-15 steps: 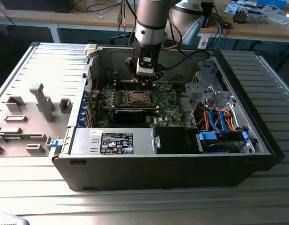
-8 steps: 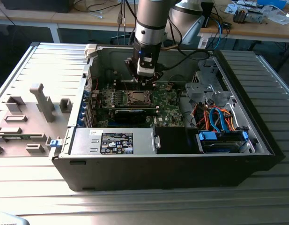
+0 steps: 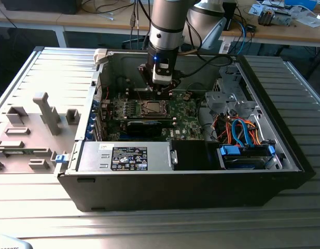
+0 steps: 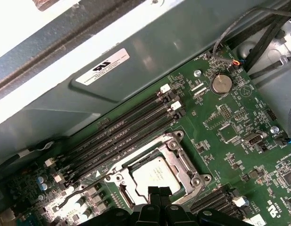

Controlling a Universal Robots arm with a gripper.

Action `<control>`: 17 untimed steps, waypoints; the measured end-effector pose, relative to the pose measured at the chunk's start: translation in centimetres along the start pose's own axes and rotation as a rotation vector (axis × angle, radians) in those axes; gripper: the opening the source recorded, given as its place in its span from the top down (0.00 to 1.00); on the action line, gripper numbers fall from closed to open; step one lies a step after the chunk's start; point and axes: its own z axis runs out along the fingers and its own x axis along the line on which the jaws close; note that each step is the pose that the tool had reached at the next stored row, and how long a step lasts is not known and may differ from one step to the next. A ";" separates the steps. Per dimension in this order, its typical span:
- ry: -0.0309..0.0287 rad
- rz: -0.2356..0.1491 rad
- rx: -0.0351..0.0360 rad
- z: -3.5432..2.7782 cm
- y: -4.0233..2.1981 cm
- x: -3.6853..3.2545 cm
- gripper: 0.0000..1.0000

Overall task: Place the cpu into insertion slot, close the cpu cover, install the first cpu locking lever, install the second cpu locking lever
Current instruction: 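Install the first cpu locking lever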

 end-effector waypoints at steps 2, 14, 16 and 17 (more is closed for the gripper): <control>-0.0001 -0.008 0.0003 0.00 0.00 0.00 0.89; -0.0002 -0.042 0.0016 0.00 0.00 0.00 0.89; 0.0000 -0.047 0.0014 0.01 0.00 0.00 0.89; 0.0001 -0.049 0.0010 0.01 0.01 0.00 0.89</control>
